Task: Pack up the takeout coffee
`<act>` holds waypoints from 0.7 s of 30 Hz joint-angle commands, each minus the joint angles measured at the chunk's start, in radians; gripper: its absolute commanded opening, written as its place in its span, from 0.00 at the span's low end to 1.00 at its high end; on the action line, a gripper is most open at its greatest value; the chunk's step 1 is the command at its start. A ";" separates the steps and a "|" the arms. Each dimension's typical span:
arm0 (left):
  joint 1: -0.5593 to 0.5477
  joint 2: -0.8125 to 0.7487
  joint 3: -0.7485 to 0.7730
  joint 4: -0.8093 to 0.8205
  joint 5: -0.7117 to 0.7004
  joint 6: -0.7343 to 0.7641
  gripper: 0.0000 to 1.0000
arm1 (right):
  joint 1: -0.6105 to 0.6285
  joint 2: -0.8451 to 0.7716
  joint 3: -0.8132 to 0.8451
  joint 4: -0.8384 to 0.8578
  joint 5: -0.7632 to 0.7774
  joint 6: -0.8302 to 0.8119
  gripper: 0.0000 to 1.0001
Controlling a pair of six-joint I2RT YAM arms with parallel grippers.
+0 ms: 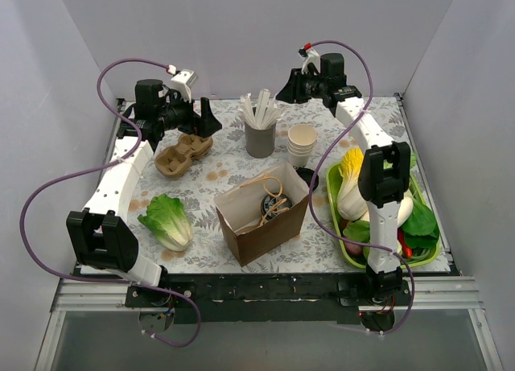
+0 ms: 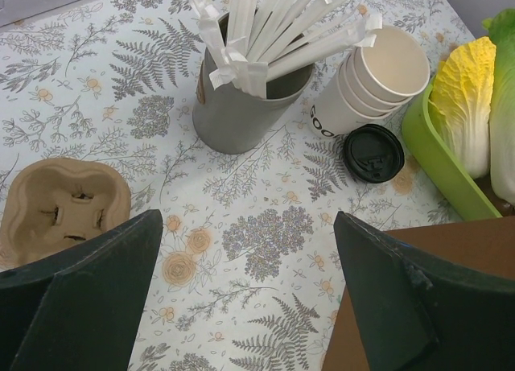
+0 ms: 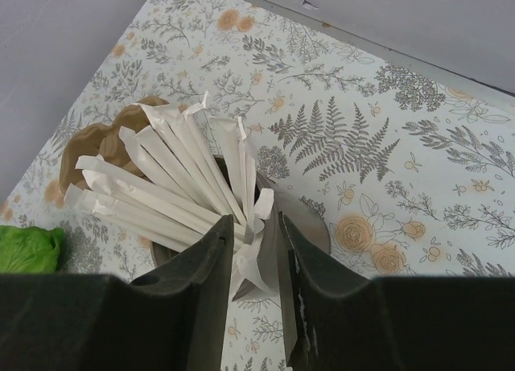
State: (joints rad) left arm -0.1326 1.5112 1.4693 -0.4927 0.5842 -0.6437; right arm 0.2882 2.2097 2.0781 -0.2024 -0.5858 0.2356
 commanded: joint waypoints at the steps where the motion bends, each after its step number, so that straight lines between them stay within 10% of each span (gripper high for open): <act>1: 0.007 -0.023 0.029 0.006 0.012 0.003 0.89 | 0.006 -0.021 -0.010 0.003 -0.005 0.004 0.33; 8: 0.007 -0.036 0.014 0.014 0.014 0.003 0.89 | 0.009 -0.039 -0.024 0.001 -0.002 -0.002 0.01; 21: 0.005 -0.049 0.016 0.020 0.019 0.004 0.89 | 0.008 -0.143 0.079 0.041 -0.031 -0.028 0.01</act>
State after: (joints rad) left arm -0.1326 1.5108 1.4693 -0.4858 0.5873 -0.6441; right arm 0.2916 2.1910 2.0731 -0.2146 -0.5980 0.2306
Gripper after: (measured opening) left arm 0.891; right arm 0.022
